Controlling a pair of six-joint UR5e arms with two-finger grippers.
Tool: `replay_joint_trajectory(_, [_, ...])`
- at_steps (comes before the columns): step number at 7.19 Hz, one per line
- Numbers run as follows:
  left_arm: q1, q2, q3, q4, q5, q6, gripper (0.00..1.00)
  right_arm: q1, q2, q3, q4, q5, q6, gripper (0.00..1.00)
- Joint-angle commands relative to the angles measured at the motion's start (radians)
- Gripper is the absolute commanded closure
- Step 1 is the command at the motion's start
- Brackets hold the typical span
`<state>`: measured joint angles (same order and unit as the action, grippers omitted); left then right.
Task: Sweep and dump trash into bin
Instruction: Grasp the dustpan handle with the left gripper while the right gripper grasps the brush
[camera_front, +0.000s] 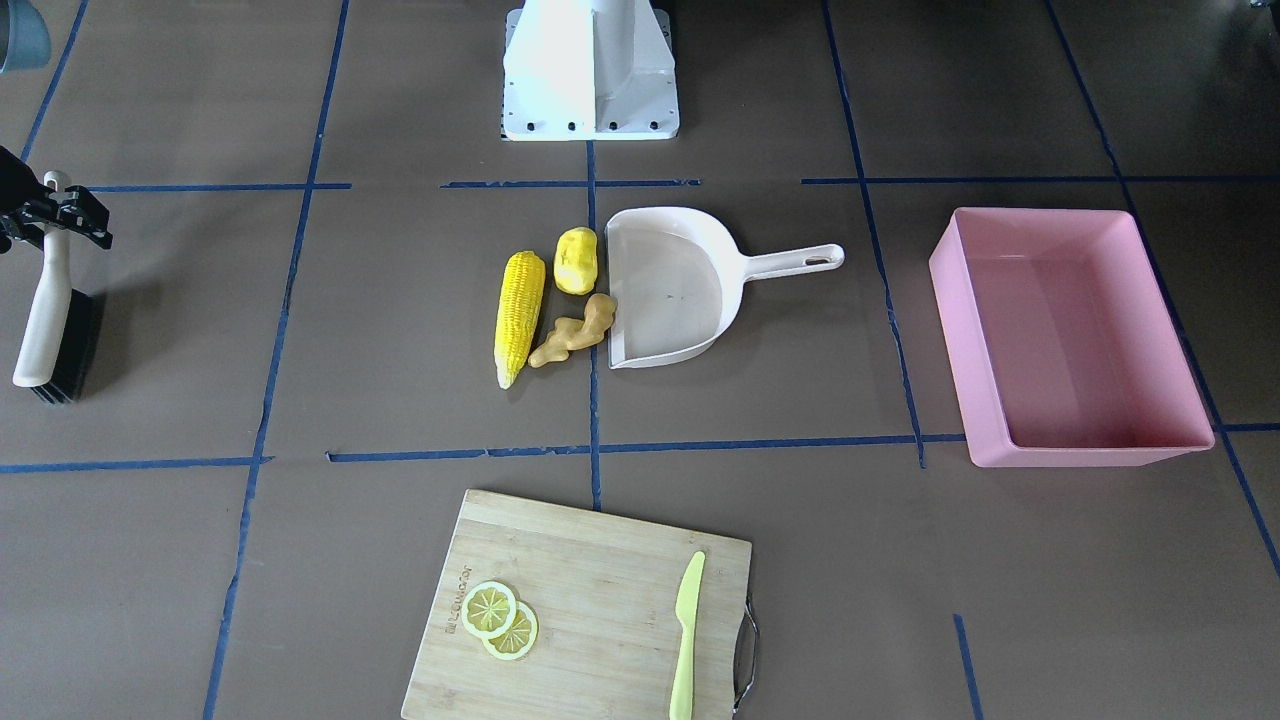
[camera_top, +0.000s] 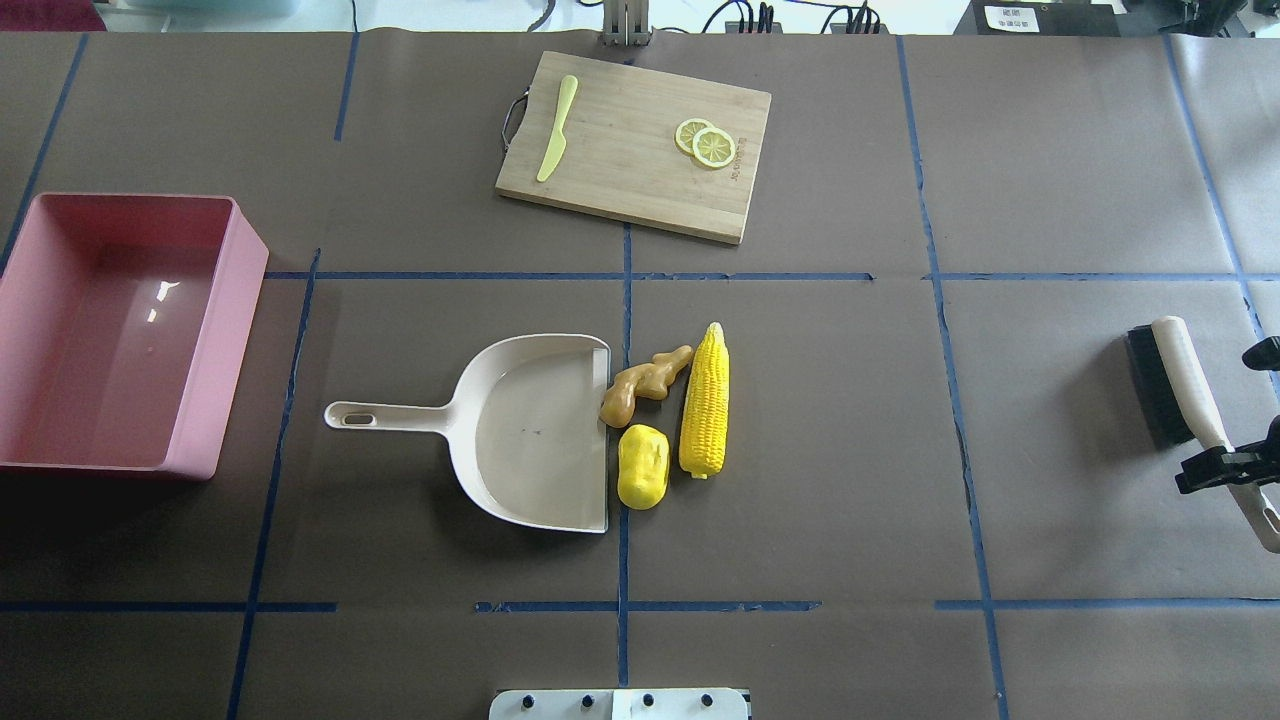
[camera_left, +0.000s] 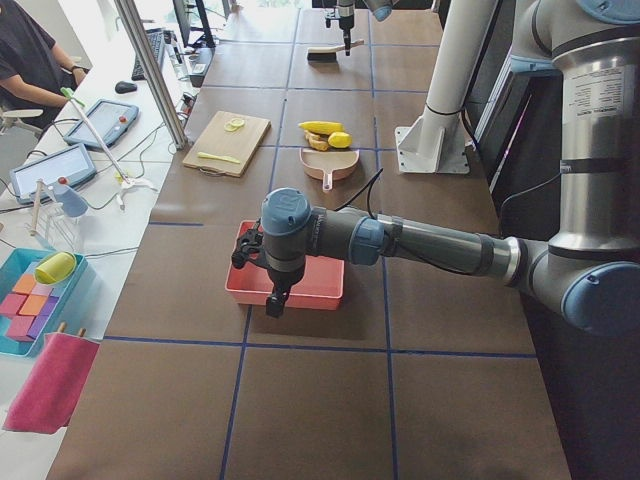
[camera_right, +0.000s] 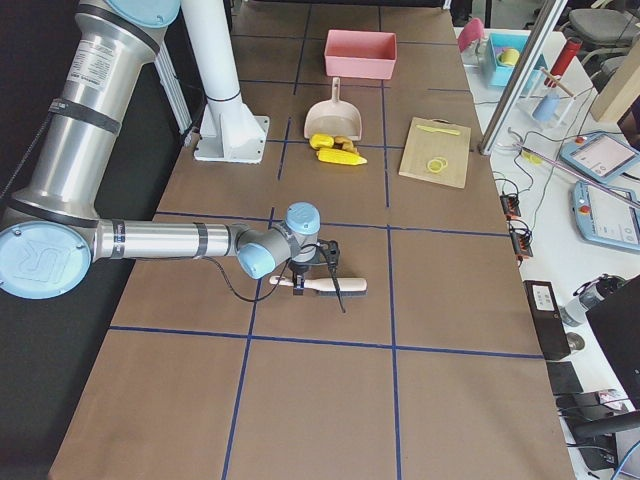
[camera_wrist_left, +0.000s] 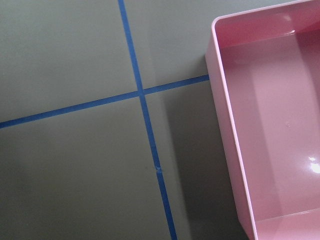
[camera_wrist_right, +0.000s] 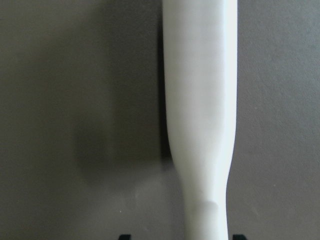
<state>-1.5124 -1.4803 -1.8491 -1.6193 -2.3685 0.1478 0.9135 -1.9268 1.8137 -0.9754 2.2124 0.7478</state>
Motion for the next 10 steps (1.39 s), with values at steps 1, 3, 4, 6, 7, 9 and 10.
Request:
replay_joint_trajectory(1, [0.102, -0.015, -0.062, -0.122, -0.002, -0.005, 0.01, 0.002, -0.017, 0.004, 0.001, 0.0, -0.007, 0.75])
replay_joint_trajectory(3, [0.246, -0.084, -0.16, -0.125, -0.002, -0.068, 0.02, 0.005, -0.02, 0.056, 0.001, -0.002, -0.01, 0.97])
replay_joint_trajectory(4, [0.341, -0.13, -0.192, -0.122, 0.012, -0.12, 0.03, 0.004, -0.026, 0.1, 0.0, -0.002, -0.007, 1.0])
replay_joint_trajectory(6, [0.533, -0.272, -0.193, -0.078, 0.017, -0.167, 0.01, -0.068, 0.0, 0.169, -0.003, -0.002, 0.002, 1.0])
replay_joint_trajectory(7, [0.598, -0.323, -0.191, -0.076, 0.015, -0.168, 0.03, -0.088, 0.02, 0.186, -0.003, -0.002, 0.007, 1.0])
replay_joint_trajectory(9, [0.716, -0.383, -0.156, -0.071, 0.058, -0.07, 0.02, -0.133, 0.066, 0.202, -0.012, -0.016, 0.011, 1.0])
replay_joint_trajectory(10, [0.751, -0.415, -0.11, -0.064, 0.069, -0.041, 0.01, -0.18, 0.101, 0.205, -0.013, -0.066, 0.093, 1.0])
